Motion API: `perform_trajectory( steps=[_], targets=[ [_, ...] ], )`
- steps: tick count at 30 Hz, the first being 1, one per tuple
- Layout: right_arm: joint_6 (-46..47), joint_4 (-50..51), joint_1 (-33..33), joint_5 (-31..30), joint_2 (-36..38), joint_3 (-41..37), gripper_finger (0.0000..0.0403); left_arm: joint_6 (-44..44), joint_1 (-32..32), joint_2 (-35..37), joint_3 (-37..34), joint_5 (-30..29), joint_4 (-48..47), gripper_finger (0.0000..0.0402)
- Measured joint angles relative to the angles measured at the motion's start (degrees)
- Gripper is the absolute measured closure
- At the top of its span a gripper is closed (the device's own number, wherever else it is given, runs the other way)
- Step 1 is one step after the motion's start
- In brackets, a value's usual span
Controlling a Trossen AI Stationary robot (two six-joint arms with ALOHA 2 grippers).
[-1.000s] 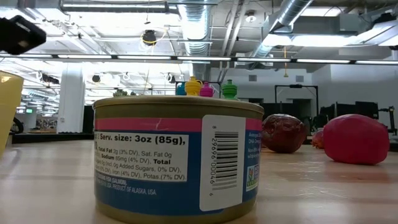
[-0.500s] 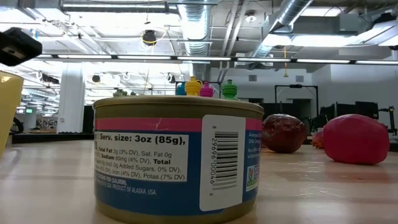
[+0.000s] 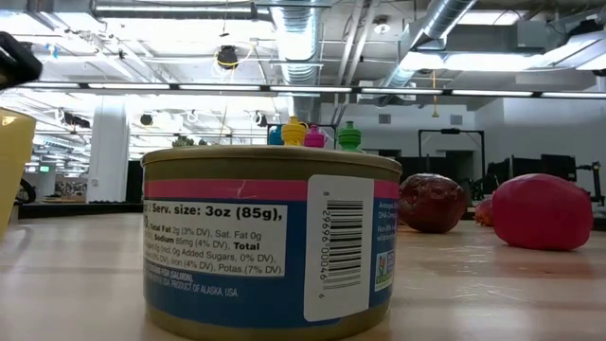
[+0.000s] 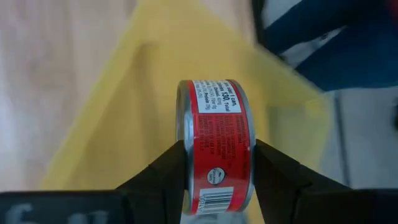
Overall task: Pick & Place Food Item
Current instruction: Put the red tuna can into the yellow bin
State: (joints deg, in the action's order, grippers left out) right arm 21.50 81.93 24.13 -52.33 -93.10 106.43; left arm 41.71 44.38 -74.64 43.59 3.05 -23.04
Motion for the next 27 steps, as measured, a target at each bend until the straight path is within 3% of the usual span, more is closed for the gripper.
perform_trajectory(
  steps=[8, 13, 27],
  targets=[
    [0.0, -0.03, -0.27, -0.01, 0.0, 0.0, 0.0091, 4.19, -2.03, -0.54, -0.2, 1.86, 2.63, 0.0263],
    [0.0, -0.04, -0.27, -0.01, 0.0, 0.0, 0.0091, 9.48, -3.1, -0.81, -4.63, 7.39, 12.41, 0.0263],
    [0.17, -0.04, -0.16, -0.01, 0.0, 0.0, 0.0091, 12.7, -3.65, -0.55, -9.38, 7.44, 18.05, 0.0258]
  ],
)
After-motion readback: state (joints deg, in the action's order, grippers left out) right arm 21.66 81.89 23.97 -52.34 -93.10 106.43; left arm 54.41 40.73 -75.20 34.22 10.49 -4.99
